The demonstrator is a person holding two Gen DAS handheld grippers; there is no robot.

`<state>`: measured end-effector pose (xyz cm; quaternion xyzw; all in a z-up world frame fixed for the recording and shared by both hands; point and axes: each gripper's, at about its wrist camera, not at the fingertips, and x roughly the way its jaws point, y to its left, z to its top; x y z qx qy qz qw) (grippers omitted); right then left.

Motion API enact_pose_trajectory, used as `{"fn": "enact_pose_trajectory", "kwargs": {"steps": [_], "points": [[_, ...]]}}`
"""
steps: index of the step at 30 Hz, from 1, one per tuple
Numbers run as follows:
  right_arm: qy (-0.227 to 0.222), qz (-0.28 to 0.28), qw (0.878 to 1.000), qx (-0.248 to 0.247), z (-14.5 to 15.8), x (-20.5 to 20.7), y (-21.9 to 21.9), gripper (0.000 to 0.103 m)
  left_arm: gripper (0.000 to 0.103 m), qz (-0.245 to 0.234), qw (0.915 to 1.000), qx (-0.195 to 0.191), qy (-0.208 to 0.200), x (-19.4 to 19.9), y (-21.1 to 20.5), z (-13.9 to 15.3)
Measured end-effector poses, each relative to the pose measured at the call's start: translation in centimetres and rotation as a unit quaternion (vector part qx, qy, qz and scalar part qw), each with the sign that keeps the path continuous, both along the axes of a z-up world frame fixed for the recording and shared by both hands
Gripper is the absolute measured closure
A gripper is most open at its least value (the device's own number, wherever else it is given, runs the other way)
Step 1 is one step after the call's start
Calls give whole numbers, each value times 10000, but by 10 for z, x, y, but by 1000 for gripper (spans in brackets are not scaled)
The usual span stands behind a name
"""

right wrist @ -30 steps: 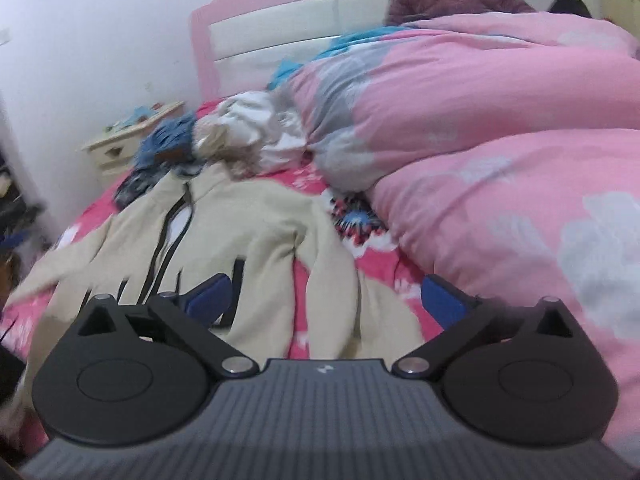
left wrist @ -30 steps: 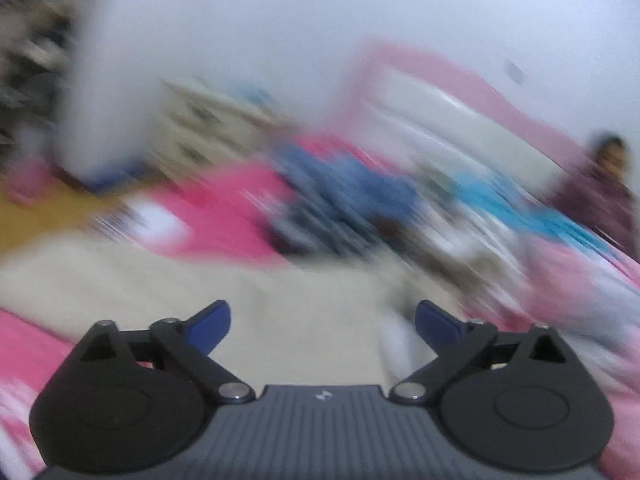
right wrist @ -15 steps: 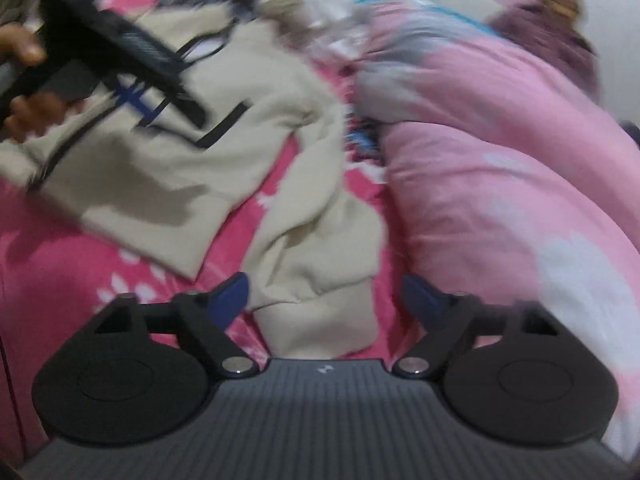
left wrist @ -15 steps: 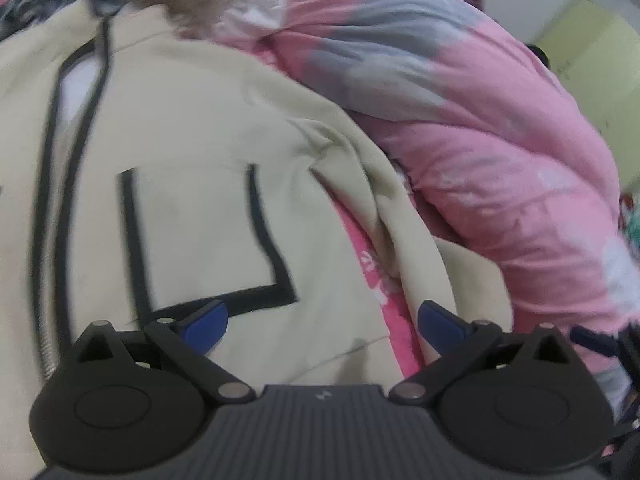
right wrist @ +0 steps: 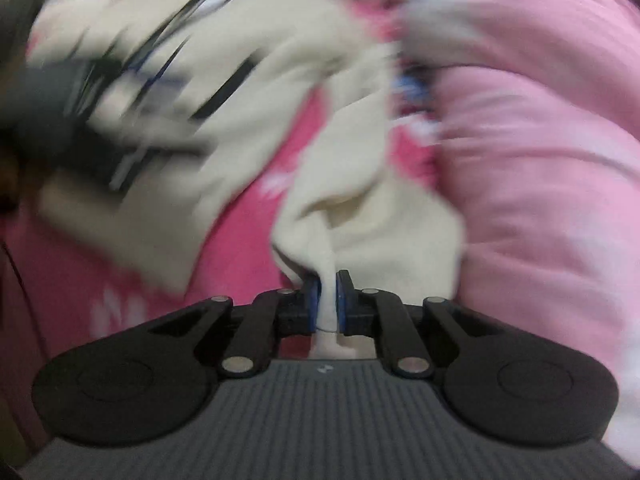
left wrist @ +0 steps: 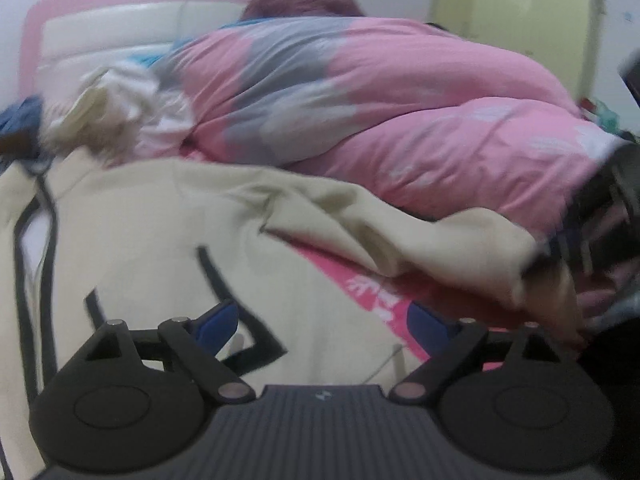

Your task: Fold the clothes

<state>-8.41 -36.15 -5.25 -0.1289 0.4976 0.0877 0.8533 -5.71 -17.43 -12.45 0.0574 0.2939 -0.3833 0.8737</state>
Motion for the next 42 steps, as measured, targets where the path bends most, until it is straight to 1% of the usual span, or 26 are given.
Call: {"fn": "enact_pose_trajectory", "kwargs": {"steps": [2, 4, 7, 9, 12, 14, 16, 18, 19, 20, 22, 23, 24, 25, 26, 29, 30, 31, 32, 33, 34, 37, 38, 39, 40, 42], "points": [[-237, -563, 9962, 623, 21, 9, -30, 96, 13, -258, 9996, -27, -75, 0, -8, 2], [-368, -1125, 9820, 1473, 34, 14, -61, 96, 15, -491, 9985, 5, -221, -2, -18, 3], [-515, -1876, 9456, 2606, 43, 25, -106, 96, 16, -854, 9949, 80, -523, -9, -36, 7], [-540, -2339, 9133, 3290, 42, 29, -133, 97, 16, -1103, 9913, 121, -705, -13, -48, 10], [-432, -2853, 8670, 4063, 30, 31, -155, 97, 16, -1538, 9850, 25, -786, -19, -68, 13], [-441, -3048, 8433, 4405, 27, 32, -162, 97, 15, -1884, 9793, -177, -712, -26, -80, 18], [-483, -3106, 8367, 4485, 23, 32, -160, 97, 14, -2150, 9741, -398, -574, -31, -91, 22], [-481, -3103, 8336, 4544, 22, 34, -157, 97, 14, -2201, 9728, -540, -490, -35, -102, 24], [-466, -3081, 8334, 4565, 20, 37, -158, 97, 14, -2069, 9756, -523, -524, -37, -107, 24], [-455, -3062, 8324, 4597, 19, 38, -156, 97, 19, -1887, 9794, -474, -544, -37, -112, 23], [-430, -3031, 8325, 4617, 17, 38, -151, 97, 38, -1591, 9853, -511, -356, -31, -116, 21], [-419, -3012, 8335, 4614, 16, 40, -149, 97, 52, -1457, 9875, -564, -207, -27, -117, 20], [-412, -3001, 8345, 4603, 14, 40, -147, 97, 69, -1347, 9888, -641, 7, -22, -117, 18], [-425, -2979, 8371, 4568, 15, 39, -146, 96, 81, -1257, 9893, -712, 201, -17, -115, 17], [-439, -2957, 8397, 4533, 16, 38, -144, 96, 97, -1167, 9893, -787, 390, -13, -114, 15], [-592, -2804, 8568, 4286, 26, 31, -137, 90, 97, -903, 9853, -1178, 840, -7, -99, 14], [-712, -2710, 8639, 4185, 32, 23, -133, 82, 97, -852, 9828, -1354, 926, -9, -92, 14], [-831, -2616, 8706, 4083, 39, 15, -128, 64, 97, -817, 9797, -1535, 1002, -11, -85, 15], [-946, -2611, 8747, 3972, 44, 5, -124, 54, 97, -794, 9752, -1740, 1109, -13, -78, 17], [-1061, -2605, 8785, 3860, 49, -5, -120, 40, 97, -808, 9681, -1995, 1284, -14, -71, 20], [-1192, -2604, 8813, 3758, 54, -17, -116, 35, 97, -821, 9602, -2238, 1457, -14, -65, 22], [-1458, -2519, 8847, 3641, 61, -57, -108, 34, 98, -913, 9397, -2774, 1781, -15, -50, 31], [-1559, -2461, 8881, 3556, 62, -67, -104, 34, 98, -941, 9347, -2902, 1826, -15, -45, 35], [-1661, -2401, 8913, 3470, 63, -78, -101, 34, 98, -936, 9331, -2952, 1826, -15, -42, 39], [-1760, -2335, 8971, 3312, 64, -86, -98, 34, 98, -931, 9316, -3003, 1826, -15, -38, 43], [-1957, -2012, 9235, 2615, 65, -93, -82, 34, 98, -911, 9285, -3097, 1838, -15, -31, 51]]}}
